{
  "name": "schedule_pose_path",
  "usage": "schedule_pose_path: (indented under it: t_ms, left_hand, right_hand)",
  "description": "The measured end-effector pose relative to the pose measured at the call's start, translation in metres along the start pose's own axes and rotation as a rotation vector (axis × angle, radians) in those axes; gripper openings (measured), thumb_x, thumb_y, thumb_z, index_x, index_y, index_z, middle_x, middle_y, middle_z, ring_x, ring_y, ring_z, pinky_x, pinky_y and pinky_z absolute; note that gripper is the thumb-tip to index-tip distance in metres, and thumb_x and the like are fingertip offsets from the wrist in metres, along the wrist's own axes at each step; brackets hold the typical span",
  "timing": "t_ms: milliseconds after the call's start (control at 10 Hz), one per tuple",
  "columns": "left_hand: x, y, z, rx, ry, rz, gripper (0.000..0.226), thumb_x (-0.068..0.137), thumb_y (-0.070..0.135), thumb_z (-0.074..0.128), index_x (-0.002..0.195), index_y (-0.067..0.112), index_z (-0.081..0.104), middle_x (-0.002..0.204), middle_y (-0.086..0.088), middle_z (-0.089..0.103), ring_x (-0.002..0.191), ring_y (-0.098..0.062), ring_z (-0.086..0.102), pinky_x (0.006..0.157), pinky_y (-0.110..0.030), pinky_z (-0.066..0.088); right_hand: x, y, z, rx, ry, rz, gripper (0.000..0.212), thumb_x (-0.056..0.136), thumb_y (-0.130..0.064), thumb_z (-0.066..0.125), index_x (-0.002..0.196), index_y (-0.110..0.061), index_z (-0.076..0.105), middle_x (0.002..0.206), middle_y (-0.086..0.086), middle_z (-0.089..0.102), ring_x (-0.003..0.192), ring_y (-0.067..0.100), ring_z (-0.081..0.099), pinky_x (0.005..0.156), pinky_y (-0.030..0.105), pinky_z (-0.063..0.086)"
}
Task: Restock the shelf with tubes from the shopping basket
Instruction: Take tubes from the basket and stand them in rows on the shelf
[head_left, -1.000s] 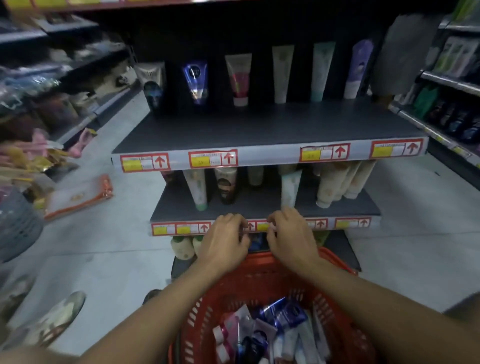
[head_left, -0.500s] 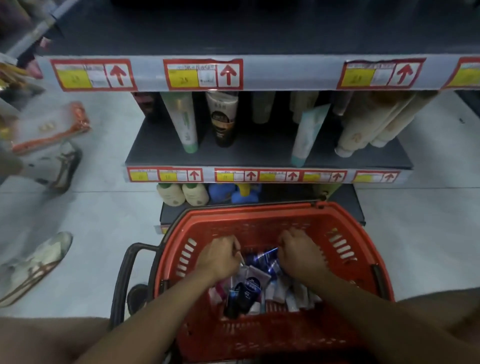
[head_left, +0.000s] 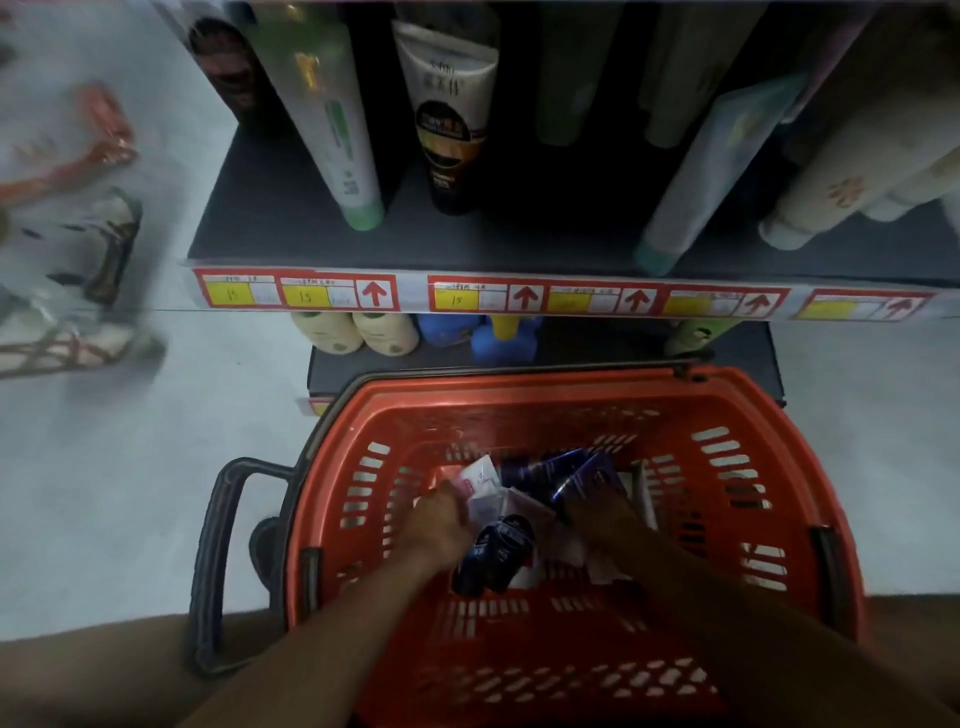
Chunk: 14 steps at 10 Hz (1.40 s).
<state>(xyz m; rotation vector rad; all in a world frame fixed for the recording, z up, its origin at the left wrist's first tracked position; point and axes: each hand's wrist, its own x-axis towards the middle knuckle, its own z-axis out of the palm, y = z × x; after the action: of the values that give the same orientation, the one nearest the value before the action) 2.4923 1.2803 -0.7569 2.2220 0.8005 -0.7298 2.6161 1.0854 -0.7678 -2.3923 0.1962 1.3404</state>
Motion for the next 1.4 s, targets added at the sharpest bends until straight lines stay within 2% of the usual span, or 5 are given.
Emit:
schedule_pose_path:
  t_ms: [100, 300, 800, 1100, 1400]
  left_hand:
    - [0.006, 0.001, 0.008, -0.029, -0.008, -0.047, 0.039, 0.100, 0.036, 0.065, 0.136, 0.023, 0.060, 0.124, -0.003, 0.071, 0.112, -0.022, 0.067, 0.086, -0.025, 0.048]
    - [0.015, 0.002, 0.016, -0.083, -0.016, -0.105, 0.037, 0.098, 0.030, 0.064, 0.134, 0.023, 0.065, 0.125, -0.007, 0.073, 0.112, -0.026, 0.069, 0.087, -0.029, 0.053]
    - [0.014, 0.014, 0.000, -0.800, 0.125, -0.224, 0.007, 0.108, 0.026, 0.055, 0.110, 0.021, 0.059, 0.103, 0.002, 0.070, 0.084, -0.007, 0.065, 0.064, -0.023, 0.052]
    - [-0.002, 0.022, -0.008, -1.104, -0.051, -0.252, 0.024, 0.110, 0.042, 0.049, 0.109, 0.021, 0.061, 0.083, -0.003, 0.068, 0.070, -0.020, 0.062, 0.056, -0.033, 0.048]
    - [-0.027, 0.050, -0.029, -1.337, -0.259, -0.272, 0.037, 0.106, 0.040, 0.056, 0.111, 0.008, 0.073, 0.100, -0.020, 0.075, 0.086, -0.033, 0.071, 0.085, -0.049, 0.058]
  right_hand:
    - [0.040, 0.020, 0.019, 0.305, -0.026, 0.116, 0.053, 0.085, -0.034, 0.069, 0.127, -0.003, 0.065, 0.128, 0.019, 0.069, 0.114, 0.037, 0.068, 0.095, 0.044, 0.058]
    - [0.041, 0.000, 0.025, 0.491, -0.074, 0.182, 0.045, 0.097, -0.029, 0.067, 0.130, 0.002, 0.063, 0.123, 0.019, 0.068, 0.084, 0.023, 0.063, 0.063, 0.025, 0.052]
    - [0.076, 0.007, 0.047, 0.903, 0.061, 0.229, 0.056, 0.061, -0.038, 0.083, 0.109, -0.010, 0.072, 0.100, 0.016, 0.076, 0.083, 0.033, 0.073, 0.067, 0.041, 0.059]
    - [0.038, 0.006, 0.018, 0.823, 0.130, 0.160, 0.028, 0.091, -0.026, 0.079, 0.111, -0.009, 0.068, 0.099, 0.012, 0.071, 0.081, 0.026, 0.067, 0.064, 0.037, 0.056]
    - [0.029, 0.030, -0.001, 0.648, 0.321, -0.132, 0.050, 0.068, -0.034, 0.088, 0.109, -0.014, 0.069, 0.083, 0.006, 0.076, 0.078, 0.026, 0.075, 0.072, 0.048, 0.063]
